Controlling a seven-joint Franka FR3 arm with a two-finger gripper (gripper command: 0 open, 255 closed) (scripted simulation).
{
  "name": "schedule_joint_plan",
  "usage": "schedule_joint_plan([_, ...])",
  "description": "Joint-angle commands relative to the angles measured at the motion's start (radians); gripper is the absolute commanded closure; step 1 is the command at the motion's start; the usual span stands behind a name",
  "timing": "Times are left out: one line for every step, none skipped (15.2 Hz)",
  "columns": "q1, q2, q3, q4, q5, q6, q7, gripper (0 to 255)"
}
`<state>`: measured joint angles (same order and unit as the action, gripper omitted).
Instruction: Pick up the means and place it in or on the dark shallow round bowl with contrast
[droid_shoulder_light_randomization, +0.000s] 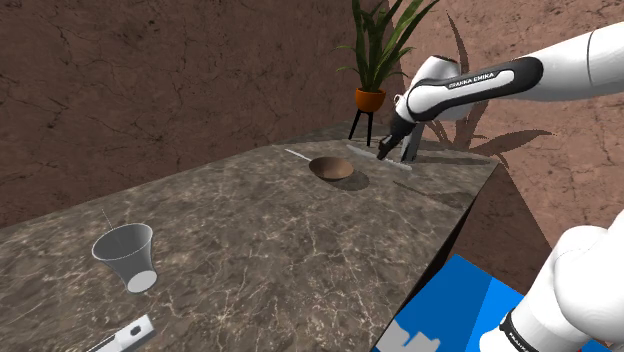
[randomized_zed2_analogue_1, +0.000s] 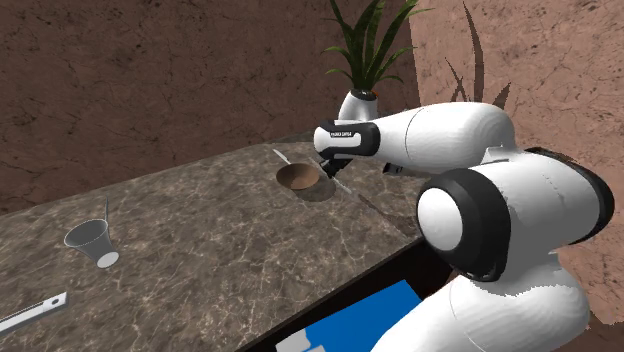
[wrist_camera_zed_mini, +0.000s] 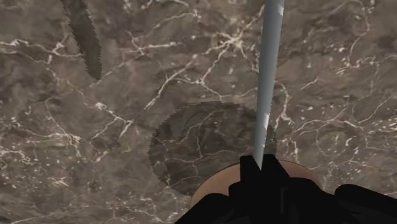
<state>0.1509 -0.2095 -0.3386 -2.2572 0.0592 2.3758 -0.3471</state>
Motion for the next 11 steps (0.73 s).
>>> schedule_joint_plan([0.019, 0.078, 0.006, 0.073, 0.027, 0.002, 0.008, 255])
schedule_joint_plan([0.025, 0.114, 0.009, 0.113, 0.039, -0.004, 0.011, 255])
schedule_joint_plan([0.031, 0.149, 0.012, 0.155, 0.05, -0.011, 0.014, 255])
schedule_joint_plan([0.035, 0.185, 0.015, 0.197, 0.062, -0.02, 0.018, 255])
schedule_joint_plan([0.039, 0.22, 0.018, 0.241, 0.072, -0.029, 0.021, 255])
schedule_joint_plan([0.042, 0.256, 0.022, 0.286, 0.083, -0.04, 0.025, 255])
schedule_joint_plan([0.044, 0.293, 0.025, 0.332, 0.093, -0.051, 0.029, 255])
schedule_joint_plan([0.046, 0.329, 0.029, 0.38, 0.102, -0.064, 0.033, 255])
schedule_joint_plan([0.046, 0.367, 0.033, 0.43, 0.111, -0.078, 0.037, 255])
schedule_joint_plan([0.046, 0.404, 0.036, 0.482, 0.12, -0.094, 0.042, 255])
schedule_joint_plan([0.046, 0.443, 0.04, 0.535, 0.128, -0.11, 0.047, 255])
